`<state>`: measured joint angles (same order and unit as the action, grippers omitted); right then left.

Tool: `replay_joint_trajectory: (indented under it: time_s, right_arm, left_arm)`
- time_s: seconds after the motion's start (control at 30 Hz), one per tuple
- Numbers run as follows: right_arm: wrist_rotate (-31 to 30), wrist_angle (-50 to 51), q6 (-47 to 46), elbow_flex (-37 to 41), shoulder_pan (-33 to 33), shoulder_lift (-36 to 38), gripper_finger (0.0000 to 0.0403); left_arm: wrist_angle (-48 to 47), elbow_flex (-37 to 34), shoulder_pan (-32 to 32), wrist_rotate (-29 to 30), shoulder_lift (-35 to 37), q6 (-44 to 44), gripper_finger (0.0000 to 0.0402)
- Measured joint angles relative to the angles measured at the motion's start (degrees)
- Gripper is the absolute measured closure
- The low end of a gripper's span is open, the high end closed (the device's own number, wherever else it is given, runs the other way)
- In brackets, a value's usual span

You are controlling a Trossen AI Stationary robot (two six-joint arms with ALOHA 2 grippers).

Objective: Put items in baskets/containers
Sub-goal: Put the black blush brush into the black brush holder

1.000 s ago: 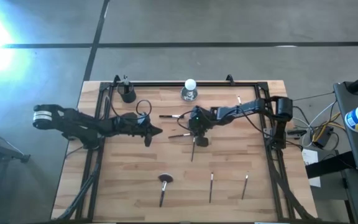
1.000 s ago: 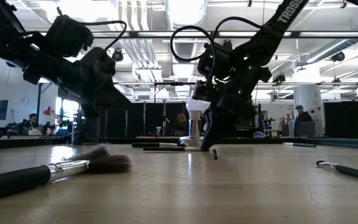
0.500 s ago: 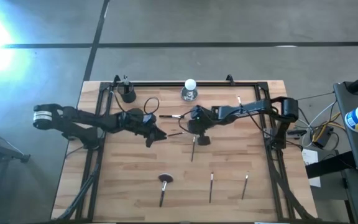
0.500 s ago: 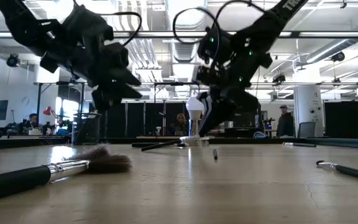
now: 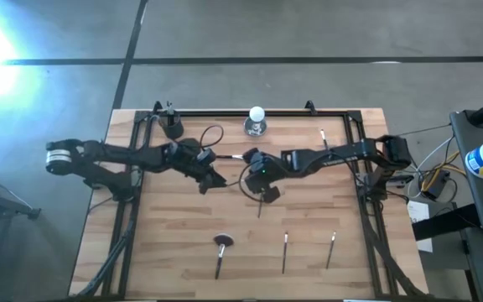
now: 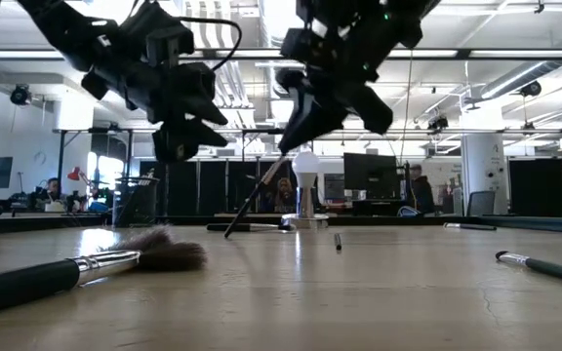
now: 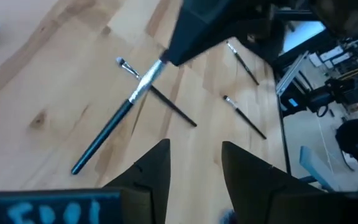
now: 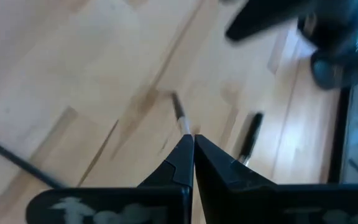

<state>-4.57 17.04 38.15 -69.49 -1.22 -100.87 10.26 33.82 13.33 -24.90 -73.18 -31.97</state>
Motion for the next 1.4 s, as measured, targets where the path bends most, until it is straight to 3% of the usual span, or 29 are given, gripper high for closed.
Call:
replay_joint_trajectory:
  time_s: [0.4, 0.7, 0.87, 1.0, 1.17, 1.4]
  right_arm:
    - [-0.08, 0.26, -0.10, -3.81, 1.10, -0.04, 0.0394]
    - [0.41, 0.60, -2.14, -5.03, 1.07, -0.04, 0.0394]
    - [5.53, 5.91, -15.01, -4.40, -0.20, -0.06, 0.0394]
    - [6.06, 6.92, -25.52, -0.51, -1.76, -0.49, 0.0388]
    - [6.11, 4.14, -33.82, 5.79, -4.15, -0.52, 0.0346]
    - [8.90, -1.47, -38.46, 10.42, -6.88, -0.87, 0.0289]
  left_arm:
    - [-0.13, 1.53, -0.72, 4.13, -1.16, 12.55, 0.0266]
    - [7.53, 1.51, -1.99, 9.09, -8.10, 23.17, 0.0266]
    - [5.56, 1.51, -2.04, 8.45, -10.40, 22.70, 0.0266]
    - [4.74, 1.51, -2.04, 7.88, -10.65, 22.64, 0.0266]
    - [5.17, 1.52, -2.08, 7.86, -10.02, 22.76, 0.0266]
    - [5.07, 1.52, -2.08, 7.84, -10.02, 22.85, 0.0266]
